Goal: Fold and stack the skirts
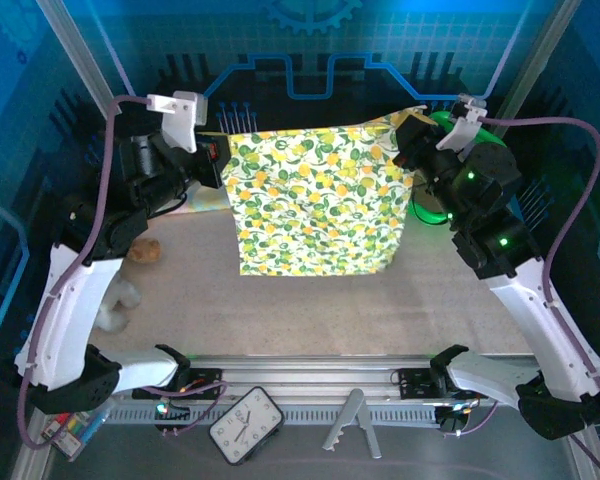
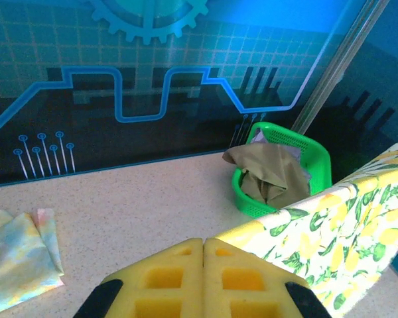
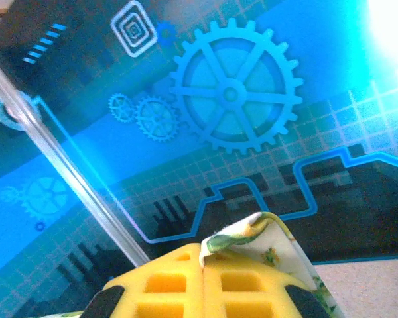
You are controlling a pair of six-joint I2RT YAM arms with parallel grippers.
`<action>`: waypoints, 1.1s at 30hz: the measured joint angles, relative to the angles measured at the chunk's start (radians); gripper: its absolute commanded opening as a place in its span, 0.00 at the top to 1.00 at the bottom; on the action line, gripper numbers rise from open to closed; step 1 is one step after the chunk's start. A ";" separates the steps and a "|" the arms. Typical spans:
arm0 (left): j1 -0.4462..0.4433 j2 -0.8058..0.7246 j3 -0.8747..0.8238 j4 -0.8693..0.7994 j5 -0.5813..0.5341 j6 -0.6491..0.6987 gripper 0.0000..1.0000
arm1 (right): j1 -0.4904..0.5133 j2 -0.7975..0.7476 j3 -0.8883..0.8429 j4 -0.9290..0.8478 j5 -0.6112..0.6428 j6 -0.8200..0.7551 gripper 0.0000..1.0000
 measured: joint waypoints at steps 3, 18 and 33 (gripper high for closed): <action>0.011 0.043 -0.002 0.020 -0.013 0.014 1.00 | -0.044 0.046 -0.001 0.008 -0.019 0.005 1.00; 0.058 0.201 0.001 0.045 -0.030 0.034 1.00 | -0.164 0.174 -0.026 0.081 -0.158 0.108 1.00; 0.058 0.018 0.001 0.045 0.134 0.020 1.00 | -0.159 -0.027 -0.128 0.175 -0.261 0.113 1.00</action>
